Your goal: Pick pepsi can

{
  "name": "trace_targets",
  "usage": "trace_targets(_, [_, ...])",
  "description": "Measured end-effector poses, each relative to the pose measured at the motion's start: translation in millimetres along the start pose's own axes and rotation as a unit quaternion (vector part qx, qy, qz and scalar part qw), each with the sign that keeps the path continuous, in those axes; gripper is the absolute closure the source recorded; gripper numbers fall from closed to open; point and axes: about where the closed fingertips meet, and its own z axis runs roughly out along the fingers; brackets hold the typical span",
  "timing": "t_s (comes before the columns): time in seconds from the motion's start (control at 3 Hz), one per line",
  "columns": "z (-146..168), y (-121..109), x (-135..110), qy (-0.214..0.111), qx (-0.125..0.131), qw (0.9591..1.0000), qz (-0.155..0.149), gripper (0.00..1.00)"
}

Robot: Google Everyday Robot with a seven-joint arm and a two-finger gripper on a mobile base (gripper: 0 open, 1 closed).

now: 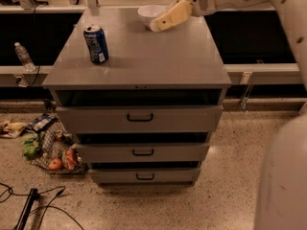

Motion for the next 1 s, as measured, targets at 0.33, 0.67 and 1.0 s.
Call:
trace_targets(0.33, [29.1, -3.7, -24.0, -0.015, -0.012, 0.9998, -0.012, 0.0])
trace_targets(0.67, [29.3, -3.6, -24.0, -0.015, -0.012, 0.9998, -0.011, 0.0])
trace_targets(1.0, [44.1, -0.2, -16.4, -0.027, -0.012, 0.9995, 0.008, 0.0])
